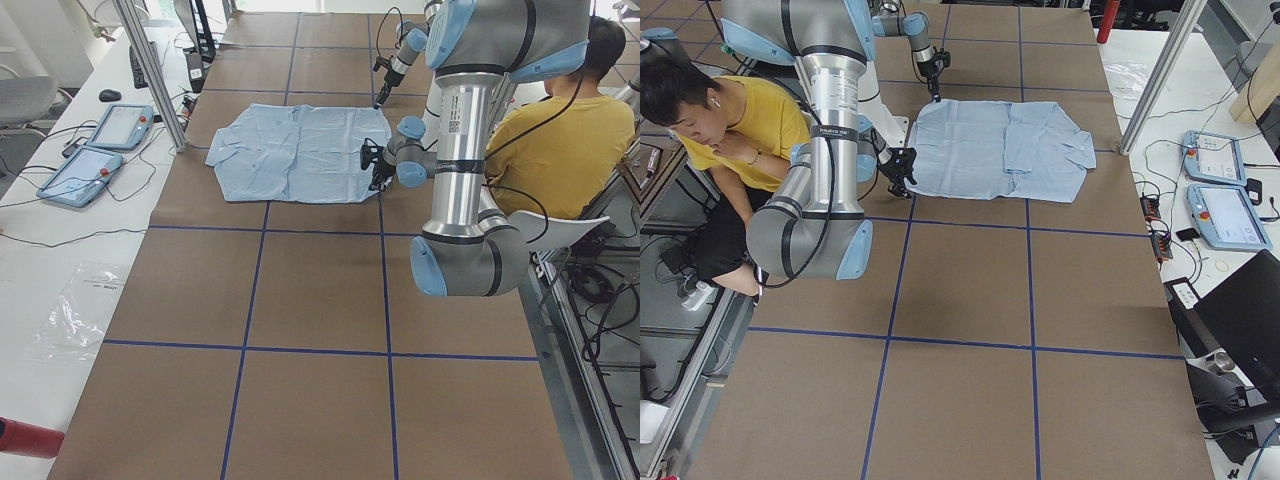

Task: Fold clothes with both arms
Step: 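Grasp the hem corners nearest the robot with both grippers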

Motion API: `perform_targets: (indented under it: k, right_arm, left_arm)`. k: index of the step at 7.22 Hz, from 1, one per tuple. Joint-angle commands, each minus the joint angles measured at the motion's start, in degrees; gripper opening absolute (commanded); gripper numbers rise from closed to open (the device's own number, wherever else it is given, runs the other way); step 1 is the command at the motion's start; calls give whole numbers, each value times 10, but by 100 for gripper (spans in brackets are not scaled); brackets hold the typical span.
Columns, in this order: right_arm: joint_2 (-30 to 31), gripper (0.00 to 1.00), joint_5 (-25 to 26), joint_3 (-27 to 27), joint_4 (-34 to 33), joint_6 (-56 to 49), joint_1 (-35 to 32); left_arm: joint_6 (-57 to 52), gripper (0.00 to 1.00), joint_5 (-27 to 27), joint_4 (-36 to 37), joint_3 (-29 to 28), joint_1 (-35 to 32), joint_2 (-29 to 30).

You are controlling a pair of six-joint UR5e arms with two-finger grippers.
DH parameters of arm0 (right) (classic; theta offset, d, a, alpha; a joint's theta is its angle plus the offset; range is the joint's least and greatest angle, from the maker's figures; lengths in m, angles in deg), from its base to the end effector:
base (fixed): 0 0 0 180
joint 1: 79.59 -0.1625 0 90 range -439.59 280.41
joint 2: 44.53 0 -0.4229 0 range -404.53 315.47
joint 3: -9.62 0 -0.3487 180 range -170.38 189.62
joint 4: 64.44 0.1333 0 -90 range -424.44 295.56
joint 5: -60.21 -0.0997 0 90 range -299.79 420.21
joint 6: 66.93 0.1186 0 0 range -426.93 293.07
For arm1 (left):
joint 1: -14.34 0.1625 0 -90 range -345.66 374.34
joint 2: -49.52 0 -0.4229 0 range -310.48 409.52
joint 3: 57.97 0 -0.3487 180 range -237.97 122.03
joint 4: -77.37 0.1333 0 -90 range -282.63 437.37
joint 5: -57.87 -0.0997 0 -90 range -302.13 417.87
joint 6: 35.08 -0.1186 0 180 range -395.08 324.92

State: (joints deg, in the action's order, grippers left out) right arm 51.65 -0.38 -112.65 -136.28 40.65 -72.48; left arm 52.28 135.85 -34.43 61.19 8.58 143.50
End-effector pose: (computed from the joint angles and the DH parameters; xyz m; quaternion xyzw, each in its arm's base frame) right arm -0.4317 -0.1392 0.4340 0.1518 -0.4061 0.1770 0.8836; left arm 0.4553 -0.2047 0.3788 0.1262 0.4507 -0.0723 0.8807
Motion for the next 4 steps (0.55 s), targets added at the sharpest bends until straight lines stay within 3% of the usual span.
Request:
perform_targets:
  k: [1,4]
  right_arm:
    - [-18,44,5,7,-1,0,4]
    - [-25,0,5,16,-17,0,4]
  left_arm:
    - [0,0,0,0,0,0,0]
    - [0,0,1,0,0,0,0]
